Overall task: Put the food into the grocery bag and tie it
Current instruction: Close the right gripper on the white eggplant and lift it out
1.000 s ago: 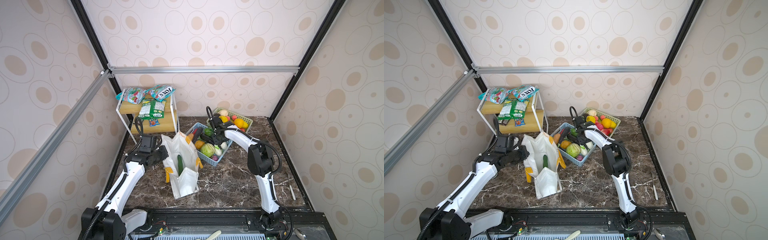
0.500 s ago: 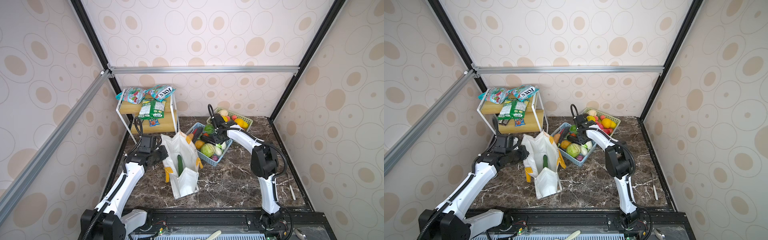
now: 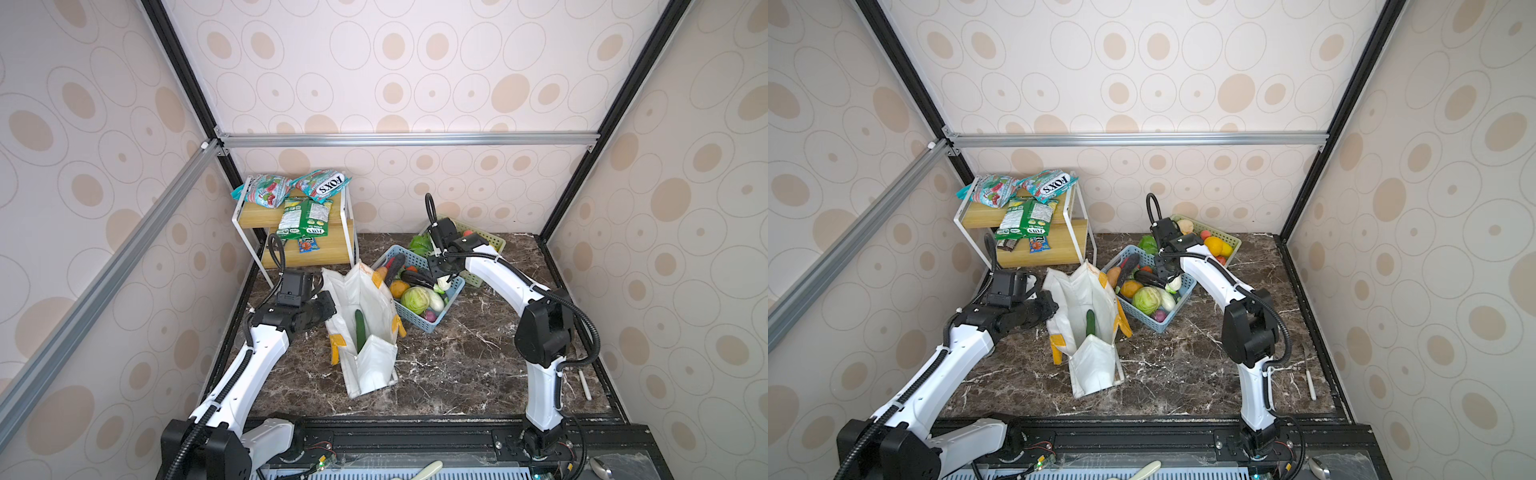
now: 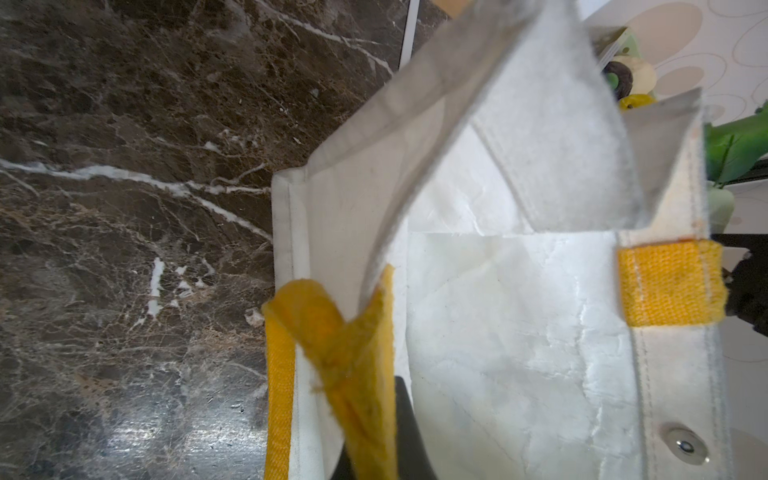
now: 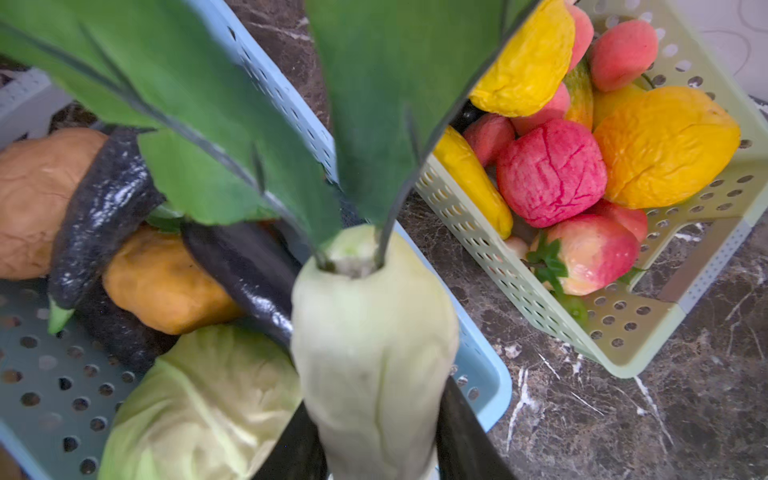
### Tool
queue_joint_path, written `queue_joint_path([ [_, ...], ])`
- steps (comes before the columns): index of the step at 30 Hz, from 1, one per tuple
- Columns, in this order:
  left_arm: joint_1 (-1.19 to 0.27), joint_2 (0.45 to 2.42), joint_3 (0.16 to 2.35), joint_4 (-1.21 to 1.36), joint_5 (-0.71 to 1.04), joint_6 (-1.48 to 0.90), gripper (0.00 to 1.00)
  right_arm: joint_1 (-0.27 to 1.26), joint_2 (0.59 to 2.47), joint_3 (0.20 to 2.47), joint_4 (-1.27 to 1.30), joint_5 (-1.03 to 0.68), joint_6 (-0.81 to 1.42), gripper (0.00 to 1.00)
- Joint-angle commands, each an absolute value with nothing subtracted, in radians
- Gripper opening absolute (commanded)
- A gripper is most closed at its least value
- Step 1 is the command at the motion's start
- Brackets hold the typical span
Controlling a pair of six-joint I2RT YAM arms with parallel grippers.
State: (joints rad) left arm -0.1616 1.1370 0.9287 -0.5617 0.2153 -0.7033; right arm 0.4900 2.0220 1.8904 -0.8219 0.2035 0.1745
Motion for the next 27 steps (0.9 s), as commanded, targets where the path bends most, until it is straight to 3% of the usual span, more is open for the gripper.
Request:
queue_joint_path([
  [1, -0.153, 1.111, 0.919, -0.554, 0.212, -0.71, 0.0, 0.5, 1.95, 1.91, -0.846, 0.131, 0.209, 0.39],
  [27, -0.155, 1.114, 0.912, -0.544, 0.213, -0.716, 0.0, 0.635, 1.722, 1.787, -0.651, -0.22, 0.448, 0.38],
])
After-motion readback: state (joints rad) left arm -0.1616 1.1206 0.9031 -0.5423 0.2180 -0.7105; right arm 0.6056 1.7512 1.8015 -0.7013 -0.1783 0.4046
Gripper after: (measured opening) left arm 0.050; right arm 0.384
